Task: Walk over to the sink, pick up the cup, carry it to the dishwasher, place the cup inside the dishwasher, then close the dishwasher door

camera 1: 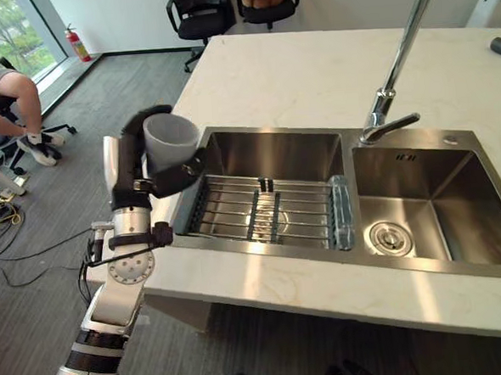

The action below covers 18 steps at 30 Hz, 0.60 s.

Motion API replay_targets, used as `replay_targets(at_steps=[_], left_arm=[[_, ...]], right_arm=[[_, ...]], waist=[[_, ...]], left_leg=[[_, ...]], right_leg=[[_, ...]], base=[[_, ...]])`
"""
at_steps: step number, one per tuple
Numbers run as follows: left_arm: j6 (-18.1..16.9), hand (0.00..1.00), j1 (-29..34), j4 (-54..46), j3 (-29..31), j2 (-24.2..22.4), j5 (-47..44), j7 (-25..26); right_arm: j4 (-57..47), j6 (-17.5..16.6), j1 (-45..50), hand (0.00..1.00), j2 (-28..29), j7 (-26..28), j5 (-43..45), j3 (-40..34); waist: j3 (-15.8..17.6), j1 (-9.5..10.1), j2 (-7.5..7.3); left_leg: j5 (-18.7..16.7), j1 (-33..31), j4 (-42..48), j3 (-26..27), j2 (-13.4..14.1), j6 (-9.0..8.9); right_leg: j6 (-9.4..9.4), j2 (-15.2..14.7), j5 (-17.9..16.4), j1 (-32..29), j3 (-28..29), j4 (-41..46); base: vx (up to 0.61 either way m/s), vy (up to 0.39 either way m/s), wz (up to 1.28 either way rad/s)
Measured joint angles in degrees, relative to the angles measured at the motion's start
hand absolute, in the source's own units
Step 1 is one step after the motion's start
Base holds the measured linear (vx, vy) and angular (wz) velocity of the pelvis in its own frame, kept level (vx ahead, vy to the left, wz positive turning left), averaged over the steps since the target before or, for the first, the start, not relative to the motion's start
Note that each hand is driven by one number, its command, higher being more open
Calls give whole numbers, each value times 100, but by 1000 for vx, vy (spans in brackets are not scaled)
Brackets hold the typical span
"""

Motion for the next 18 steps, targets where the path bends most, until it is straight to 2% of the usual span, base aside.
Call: replay_targets(at_steps=[1, 6, 11, 14, 18], left_arm=[[-107, 0, 0, -55, 96, -147, -355, -46], [-74, 0, 11, -69, 205, -837, -1452, -321], [49, 0, 220, -61, 256, -1254, -1658, -510], [76, 0, 334, -40, 305, -1420, -1658, -589], [78, 0, 565, -52, 712, -1484, -1570, -550]], right_arm=[[3, -16, 6, 100, 78, 1, -91, -122], [21, -120, 33, 100, 319, -7, -427, -588], [16, -266, 48, 100, 463, -14, -489, -990], [-34, -329, 100, 100, 521, -104, -484, -1093], [-164, -348, 173, 100, 608, -207, -496, -1089]], waist=[[-58, 20, -53], [-196, 111, -192], [-250, 141, -226], [-307, 254, -236], [-365, 324, -265]], left_leg=[[1, -26, 6, -3, -1, 1], [5, -50, 8, 6, -64, 25], [1, -39, 22, -20, -147, 82], [-14, -15, 40, 9, -212, 133], [-137, -21, 185, 109, -221, 177]], right_leg=[[2, -8, -14, -35, 1, 39], [39, -97, -81, -142, 18, 211], [80, -241, -282, -301, 21, 634], [99, -332, -328, -351, 60, 774], [95, -377, -334, -374, 168, 865]], base=[[-15, -4, 4], [0, 0, 0], [-10, 13, 3], [-21, 42, -4], [-38, 26, -10]])
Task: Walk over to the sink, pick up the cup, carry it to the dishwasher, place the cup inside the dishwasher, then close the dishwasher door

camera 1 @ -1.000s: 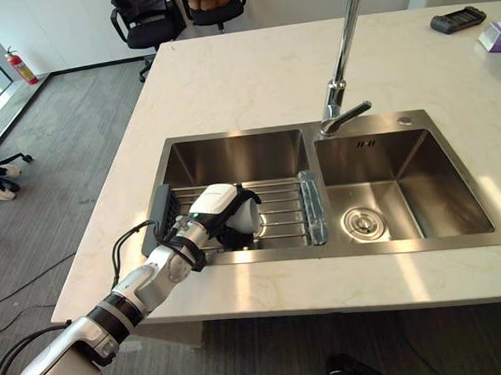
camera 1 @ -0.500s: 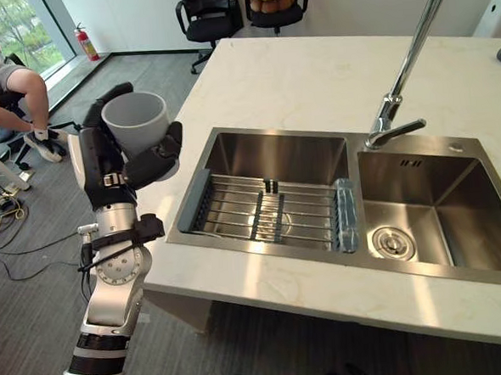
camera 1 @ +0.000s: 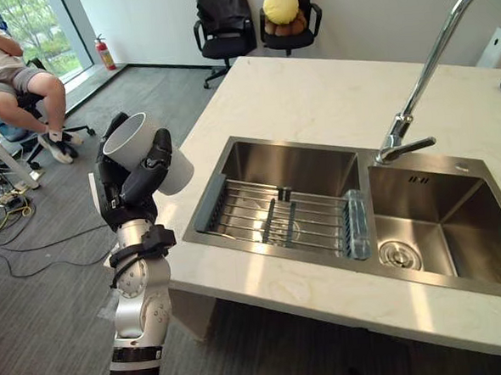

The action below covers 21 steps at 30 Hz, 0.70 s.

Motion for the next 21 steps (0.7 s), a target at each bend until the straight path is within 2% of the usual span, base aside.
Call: replay_targets(at_steps=[2, 5, 8, 9, 10, 11, 13, 15, 16, 17, 18, 19, 21], left_arm=[[-3, 0, 164, -16, 228, -121, 308, 98], [-2, 0, 398, -55, 313, -165, 895, 361], [16, 0, 437, -68, 255, -290, 1499, 577], [16, 0, 453, -68, 260, -270, 1671, 668], [15, 0, 465, -68, 289, -251, 1747, 724], [11, 0, 475, -68, 413, -135, 1850, 853], [12, 0, 569, -67, 659, 94, 1846, 976], [11, 0, 665, -59, 772, 202, 1847, 1003], [9, 0, 731, -49, 760, 233, 1850, 991], [6, 0, 765, -49, 748, 260, 1852, 970], [-7, 0, 800, -48, 721, 372, 1855, 900], [-80, 0, 798, -46, 723, 515, 1851, 790], [-302, 0, 867, -46, 932, 742, 1849, 586]], right_arm=[[-68, -28, 61, 100, 58, 15, -15, 14], [-104, -150, 195, 100, 112, 92, -42, 149], [-199, -273, 304, 100, 131, 118, -20, 431], [-198, -280, 294, 100, 105, 113, 1, 626], [-194, -277, 288, 100, 74, 98, 1, 718], [-191, -267, 251, 100, 13, 76, 1, 926], [-175, -209, 159, 100, -103, 14, 0, 1195], [-155, -133, 96, 100, -224, -32, 5, 1415], [-153, -75, 59, 100, -336, -55, 11, 1617], [-154, -64, 49, 100, -392, -62, 13, 1738], [-153, -43, 35, 100, -488, -67, 76, 1948], [-146, -13, 34, 100, -569, -85, 235, 2133], [-139, 46, -2, 100, -675, -166, 512, 2316]], waist=[[-36, 15, -26], [-142, 90, -105], [-161, 90, -108], [-166, 122, -115], [-174, 145, -121], [-223, 248, -183], [-220, 293, -192], [-172, 293, -130], [-84, 291, 23], [-64, 291, 70], [-22, 288, 141], [-1, 265, 207], [53, 279, 279]], left_leg=[[-148, -89, 152, -31, 0, 20], [-239, -277, 372, -247, -19, -4], [-215, -400, 586, -813, -6, -69], [-200, -438, 673, -973, -19, -75], [-200, -465, 731, -1020, -33, -81], [-192, -596, 834, -1139, -108, -94], [-165, -810, 1024, -1264, -197, -136], [-127, -926, 1146, -1438, -231, -198], [-19, -961, 1192, -1542, -193, -218], [68, -981, 1172, -1546, -183, -208], [274, -1043, 1076, -1518, -182, -118], [334, -1106, 906, -1382, -150, 118], [406, -1230, 773, -1111, 27, 286]], right_leg=[[-23, -12, -86, -19, -8, 107], [-78, -113, -483, -225, -64, 695], [-133, -85, -670, -386, 453, 1600], [-79, -69, -763, -418, 658, 1843], [-53, -68, -812, -424, 740, 1901], [-38, -86, -1012, -418, 894, 1900], [-31, -89, -1302, -344, 1070, 1687], [69, -9, -1510, -218, 1233, 1514], [-33, 125, -1568, -134, 1214, 1533], [-77, 160, -1594, -107, 1168, 1569], [-122, 222, -1694, -85, 1026, 1656], [-211, 281, -1765, -86, 823, 1753], [-272, 301, -1778, -60, 440, 1799]], base=[[-43, 10, 6], [6, -22, 40], [42, -58, 91], [44, -76, 77], [31, -101, 66], [19, -105, 41], [-47, -145, 49], [-120, -134, 56], [-163, -107, 66], [-250, -153, 103], [-234, -117, 134], [-233, -122, 144], [-209, -124, 139]])
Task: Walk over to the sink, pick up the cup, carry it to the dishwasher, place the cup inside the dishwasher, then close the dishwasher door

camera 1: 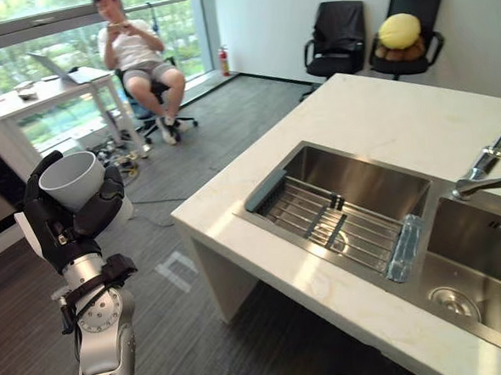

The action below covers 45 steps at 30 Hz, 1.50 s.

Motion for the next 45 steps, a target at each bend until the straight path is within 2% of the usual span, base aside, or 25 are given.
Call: replay_targets(at_steps=[2, 5, 9, 11, 12, 13, 15, 17, 19, 20, 21, 25, 29, 30, 33, 35, 36, 37, 39, 40, 41, 42, 43, 44, 45], left_arm=[[-157, 0, -1, -1, 326, 151, 1, -129], [-231, 0, 1, -26, 781, 328, 4, -150], [-186, 0, 160, -58, 1318, 404, -19, -372], [-189, 0, 181, -91, 1459, 411, -16, -553], [-216, 0, 230, -159, 1535, 422, -15, -686], [-231, 0, 228, -180, 1544, 445, -12, -752], [-236, 0, 234, -282, 1530, 440, -10, -964], [-240, 0, 153, -355, 1503, 434, -5, -1082], [-240, 0, 128, -339, 1475, 413, -6, -1103], [-247, 0, 96, -335, 1477, 410, -6, -1100], [-269, 0, 76, -332, 1464, 378, -4, -1092], [-119, 0, -137, -309, 1377, 320, 1, -1052], [127, 0, -98, -194, 1383, 344, -5, -1061], [132, 0, -91, -107, 1382, 382, -5, -1086], [143, 0, 3, -11, 1370, 434, -25, -1117], [134, 0, 31, 8, 1080, 323, -26, -1213], [119, 0, 26, 25, 945, 214, -26, -1221], [114, 0, -21, 113, 582, -129, -27, -1221], [119, 0, -4, 191, 119, -398, -26, -1243], [131, 0, -14, 140, -271, -553, -15, -1303], [121, 0, -51, -3, -304, -551, -8, -1339], [89, 0, -53, -104, -483, -763, -9, -1348], [86, 0, -64, -107, -563, -897, -7, -1366], [125, 0, 32, -95, -710, -1036, -9, -1359], [182, 0, 34, -92, -866, -1105, -2, -1340]], right_arm=[[15, 80, -5, 100, -53, -72, 171, 79], [76, 165, -21, 100, -77, -168, 161, 92], [182, 267, -94, 100, -181, -218, 113, 302], [280, 222, -91, 100, -158, -225, 95, 293], [247, 206, -42, 100, -231, -228, 80, 297], [234, 203, -15, 100, -260, -231, 50, 293], [229, 180, 97, 100, -249, -230, -6, 278], [226, 182, 193, 100, -222, -225, 8, 175], [223, 151, 329, 100, -186, -178, 12, 1], [230, 97, 403, 100, -125, -161, 9, -121], [231, 44, 485, 100, -147, -151, 12, -286], [374, 27, 452, 100, -84, -139, -40, -815], [399, 108, 428, 100, -37, -126, -274, -1221], [385, 107, 427, 100, -12, -112, -378, -1305], [261, 87, 436, 100, 34, -99, -658, -1347], [60, -41, 530, 100, 82, -14, -777, -1361], [13, -61, 545, 100, 107, 26, -783, -1373], [-140, -80, 542, 100, 244, 98, -777, -1343], [-249, -148, 475, 100, 395, 173, -757, -1265], [-258, -197, 345, 100, 603, 263, -702, -1240], [-279, -220, 253, 100, 676, 271, -684, -1109], [-481, -252, 257, 100, 570, 266, -667, -756], [-534, -245, 236, 100, 432, 279, -656, -640], [-519, -129, 167, 100, 360, 281, -562, -476], [-532, -79, 170, 100, 355, 287, -494, -366]], waist=[[36, 64, 9], [58, 205, -33], [40, 194, 27], [49, 154, -172], [11, 231, 30], [-7, 227, 41], [-78, 198, -8], [-99, 15, -36], [-172, -131, -70], [-222, -147, -169], [-214, -54, 0], [-336, -44, -91], [-338, 53, -64], [-338, 56, -56], [-336, 57, -53], [-304, 9, -9], [-301, -37, -3], [-290, -142, 13], [-282, -242, 19], [-289, -415, -356], [-146, -435, -662], [-68, -474, -440], [-33, -417, -222], [-61, -313, -252], [-99, -326, -268]], left_leg=[[2, -81, -140, 433, 199, 2], [6, -257, 138, 984, 371, 173], [62, -173, -168, 1889, 373, 247], [-15, -330, 362, 2314, 428, 358], [0, -214, 588, 2479, 631, 342], [72, -186, 438, 2438, 556, 31], [174, -110, -55, 2375, 187, 211], [11, -63, -30, 3337, 340, 338], [-185, 10, -27, 4081, 394, 328], [-236, -43, 330, 4362, 485, 507], [-171, -37, 503, 4362, 583, 331], [353, 102, -568, 3973, -98, 402], [662, 398, -1248, 3816, -280, 404], [691, 468, -1349, 3708, -289, 390], [661, 488, -1357, 3370, -311, 434], [630, 493, -1354, 2734, -436, 482], [631, 493, -1347, 2512, -473, 481], [615, 499, -1326, 1889, -568, 501], [593, 486, -1354, 1291, -669, 505], [265, 401, -1101, 918, -977, 458], [14, 16, 136, 1047, -1160, 816], [-1323, -378, 2196, 1055, -648, 721], [-1749, -360, 2327, 958, -378, 590], [-1812, -204, 2262, 900, -431, 482], [-1694, -83, 1977, 735, -458, 410]], right_leg=[[-97, -72, 43, 22, -342, -4], [-100, -247, 47, 128, -764, -5], [70, -316, 103, 386, -925, -273], [161, -584, 249, 437, -1163, -496], [268, -554, 299, 553, -1339, -433], [303, -565, 275, 579, -1438, -376], [208, -813, 297, 637, -1913, -318], [289, -796, 519, 1112, -2649, -837], [236, -844, 574, 1360, -3153, -1084], [286, -977, 491, 1411, -3309, -1154], [438, -936, 466, 1458, -3356, -1027], [329, -1101, 532, 1474, -3503, -938], [124, -1085, 736, 1509, -3462, -773], [-15, -1082, 830, 1506, -3431, -604], [-417, -1123, 1099, 1421, -3159, -49], [-791, -1151, 1217, 1106, -2264, 898], [-747, -997, 896, 1035, -1856, 980], [-732, -468, 352, 832, -801, 1002], [-534, 63, 90, 546, 161, 989], [-618, 150, 332, 171, 825, 544], [-504, -160, 289, 0, 985, 706], [-314, 188, 102, 2, 1121, 1238], [-302, 398, 140, -2, 1120, 1500], [-265, 444, -28, -171, 1512, 1962], [-241, 550, -191, -247, 1644, 1818]], base=[[-142, -36, 108], [-51, 73, 69], [61, 95, 62], [93, 139, 74], [121, 80, 48], [148, 100, 69], [95, 103, 85], [164, 55, 133], [130, 49, 128], [139, 78, 95], [143, 72, 71], [55, 92, 60], [-29, 22, 22], [-1, -27, 38], [43, -27, 57], [108, -29, 132], [98, -42, 198], [92, -49, 202], [66, -33, 215], [99, -21, 187], [157, -118, 205], [130, -102, 101], [102, -94, 68], [61, 4, 34], [47, -4, 48]])
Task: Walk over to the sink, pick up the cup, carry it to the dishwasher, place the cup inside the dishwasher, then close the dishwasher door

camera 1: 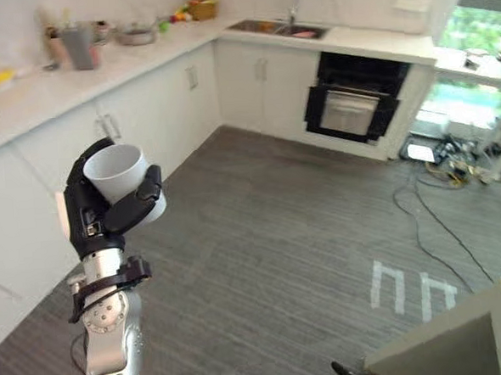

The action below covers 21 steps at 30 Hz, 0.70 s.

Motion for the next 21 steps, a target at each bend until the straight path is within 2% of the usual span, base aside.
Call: replay_targets(at_steps=[1, 3, 4, 5, 6, 7, 8, 11, 13, 16, 21], left_arm=[[0, 0, -7, -3, -177, -1, 13, -5], [32, 0, -58, -7, -535, 24, 212, -52], [53, 0, -90, -13, -667, 26, 307, -78], [77, 0, -90, -13, -700, 28, 343, -98], [134, 0, -108, -13, -783, 44, 347, -117], [201, 0, -153, -8, -884, 78, 422, -142], [219, 0, -161, -12, -950, 61, 468, -149], [269, 0, -338, -44, -1252, 75, 559, -226], [354, 0, -473, -36, -1417, 68, 554, -354], [352, 0, -615, -33, -1526, 64, 532, -475], [334, 0, -642, 85, -1520, 82, 497, -479]], right_arm=[[5, 48, -65, 100, 34, 20, 52, 10], [6, 171, -109, 100, 8, 30, 242, 77], [14, 214, -109, 100, 21, 29, 292, 175], [13, 229, -110, 100, 23, 35, 316, 244], [13, 218, -108, 100, 27, 12, 388, 372], [21, 208, -96, 100, 35, -42, 389, 428], [21, 222, -91, 100, 14, -69, 389, 425], [14, 360, -131, 100, -34, -85, 461, 419], [-12, 436, -162, 100, -32, -81, 557, 412], [-94, 514, -146, 100, -43, -52, 627, 405], [-123, 588, -97, 100, -12, -24, 671, 293]], waist=[[-5, -10, 1], [-12, -142, -11], [-48, -136, -92], [-74, -132, -137], [-136, -160, -245], [-185, -196, -286], [-229, -191, -261], [-266, -170, -187], [-268, -241, -183], [-277, -311, -176], [-298, -309, -192]], left_leg=[[143, 109, -340, -114, -3, -50], [540, 328, -948, -170, 168, -164], [682, 413, -1066, -157, 165, -153], [671, 450, -1075, -156, 150, -160], [622, 500, -1071, -168, 84, -216], [540, 538, -1038, -200, 47, -267], [509, 530, -1034, -201, 89, -309], [486, 535, -1125, -106, 381, -442], [564, 760, -1352, 15, 505, -542], [616, 943, -1563, 115, 524, -594], [657, 1024, -1685, 239, 505, -599]], right_leg=[[4, 108, -62, -128, 160, -211], [125, 193, 56, -210, 249, -1210], [148, 142, 298, -214, 213, -1731], [131, 86, 507, -211, 218, -1970], [83, 5, 1100, -209, 215, -2312], [232, -52, 1251, -156, 219, -2410], [239, -24, 1247, -114, 209, -2527], [98, 212, 1343, -33, 205, -2887], [79, 320, 1355, 65, 233, -2938], [78, 343, 1355, 131, 303, -2977], [37, 325, 1425, 149, 439, -3092]], base=[[70, -46, 85], [65, -99, 83], [53, -119, 43], [116, -200, 20], [169, -238, 13], [177, -253, 12], [157, -209, -3], [113, -189, -19], [93, -159, -21], [64, -62, -16], [3, 10, -15]])
